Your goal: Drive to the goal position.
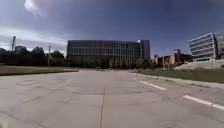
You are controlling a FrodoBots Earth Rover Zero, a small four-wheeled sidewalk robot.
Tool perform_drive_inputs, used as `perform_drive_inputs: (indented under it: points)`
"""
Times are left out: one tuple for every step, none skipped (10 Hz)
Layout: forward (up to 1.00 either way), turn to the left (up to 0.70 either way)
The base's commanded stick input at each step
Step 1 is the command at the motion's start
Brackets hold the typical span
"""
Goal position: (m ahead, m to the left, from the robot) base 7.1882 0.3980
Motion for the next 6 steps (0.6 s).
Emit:
perform_drive_inputs:
  points:
    - [0.50, 0.00]
    - [0.50, 0.00]
    - [0.50, 0.00]
    - [0.50, 0.00]
    - [0.50, 0.00]
    - [0.50, 0.00]
